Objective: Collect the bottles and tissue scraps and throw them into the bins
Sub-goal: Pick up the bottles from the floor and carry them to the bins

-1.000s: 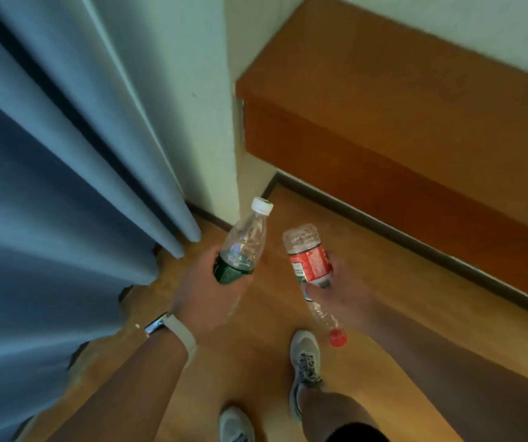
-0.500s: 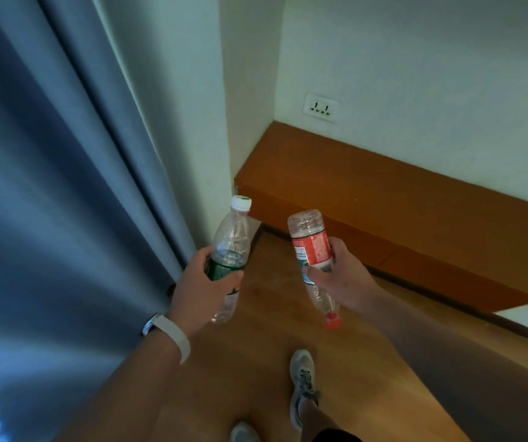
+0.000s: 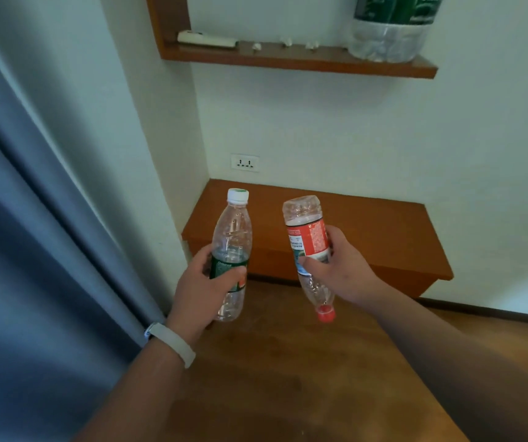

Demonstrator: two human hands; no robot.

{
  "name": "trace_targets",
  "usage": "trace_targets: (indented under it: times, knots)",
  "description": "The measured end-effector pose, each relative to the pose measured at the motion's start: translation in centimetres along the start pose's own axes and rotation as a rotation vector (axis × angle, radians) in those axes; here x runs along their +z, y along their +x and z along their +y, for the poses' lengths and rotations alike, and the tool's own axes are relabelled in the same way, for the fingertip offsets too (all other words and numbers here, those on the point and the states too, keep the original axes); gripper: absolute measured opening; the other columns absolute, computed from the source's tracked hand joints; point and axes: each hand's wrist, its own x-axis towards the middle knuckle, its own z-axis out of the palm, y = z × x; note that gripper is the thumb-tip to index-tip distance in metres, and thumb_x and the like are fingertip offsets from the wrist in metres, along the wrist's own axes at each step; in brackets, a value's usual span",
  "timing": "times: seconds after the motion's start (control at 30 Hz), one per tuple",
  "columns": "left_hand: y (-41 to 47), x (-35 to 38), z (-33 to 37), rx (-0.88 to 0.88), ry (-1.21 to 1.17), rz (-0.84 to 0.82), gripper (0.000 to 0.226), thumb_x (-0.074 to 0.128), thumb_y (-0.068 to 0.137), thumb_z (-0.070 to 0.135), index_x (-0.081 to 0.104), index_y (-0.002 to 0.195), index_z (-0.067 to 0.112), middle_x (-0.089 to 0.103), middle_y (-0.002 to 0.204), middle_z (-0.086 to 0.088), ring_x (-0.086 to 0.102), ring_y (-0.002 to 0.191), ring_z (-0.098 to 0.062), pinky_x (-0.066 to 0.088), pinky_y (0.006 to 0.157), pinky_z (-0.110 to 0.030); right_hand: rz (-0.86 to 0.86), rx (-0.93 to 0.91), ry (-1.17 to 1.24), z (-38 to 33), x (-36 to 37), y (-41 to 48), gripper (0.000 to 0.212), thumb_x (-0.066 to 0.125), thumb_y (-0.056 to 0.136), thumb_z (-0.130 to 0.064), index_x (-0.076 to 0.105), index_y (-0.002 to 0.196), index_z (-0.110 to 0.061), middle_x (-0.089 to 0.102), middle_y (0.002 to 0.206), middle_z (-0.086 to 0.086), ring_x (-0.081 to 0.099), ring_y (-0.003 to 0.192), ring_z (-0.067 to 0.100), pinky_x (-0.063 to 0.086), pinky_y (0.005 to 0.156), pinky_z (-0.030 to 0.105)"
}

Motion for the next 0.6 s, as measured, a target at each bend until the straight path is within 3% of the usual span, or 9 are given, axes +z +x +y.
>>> trace_targets:
  times: [0.13,0.3,0.43,0.6]
  knots:
    - [-0.4,3.7,3.5,0.067,0.006,-0.056,0.048,0.075,0.081,0.032,0.055,0.124,0.038,0.065,0.110,0.015,0.063,0.100,-0.006,0.053,0.075,-0.026,0.091,-0.025,0.006,0.5,-4.6,-1.5,0.065,0.072,0.083,-0.038,0.035,0.136,-0.033,0.057,0.111,-0.018,0.060,0.095,0.004,0.051,0.083,0.029]
    - [-0.9,10.9,7.5,0.123,-0.006,-0.142,0.044,0.076,0.080,0.030,0.058,0.120,0.038,0.069,0.109,0.013,0.066,0.099,-0.008,0.057,0.081,-0.036,0.186,-0.013,0.012,3.4,-11.3,-4.2,0.064,0.071,0.083,-0.042,0.035,0.135,-0.036,0.055,0.108,-0.022,0.059,0.094,0.002,0.049,0.077,0.023]
    - [-2.0,18.5,10.6,0.138,-0.028,-0.238,0.045,0.076,0.081,0.028,0.058,0.122,0.037,0.069,0.109,0.013,0.067,0.096,-0.008,0.057,0.075,-0.032,0.287,0.015,0.058,6.4,-17.9,-6.9,0.059,0.072,0.083,-0.038,0.038,0.131,-0.037,0.059,0.112,-0.016,0.060,0.095,0.001,0.050,0.080,0.025]
    - [-3.5,28.5,14.0,0.175,-0.028,-0.365,0.045,0.074,0.083,0.030,0.057,0.124,0.036,0.067,0.110,0.012,0.066,0.097,-0.006,0.054,0.072,-0.025,0.438,0.092,0.168,11.6,-26.1,-10.9,0.053,0.070,0.085,-0.038,0.040,0.128,-0.038,0.058,0.103,-0.022,0.061,0.089,-0.002,0.046,0.068,0.016]
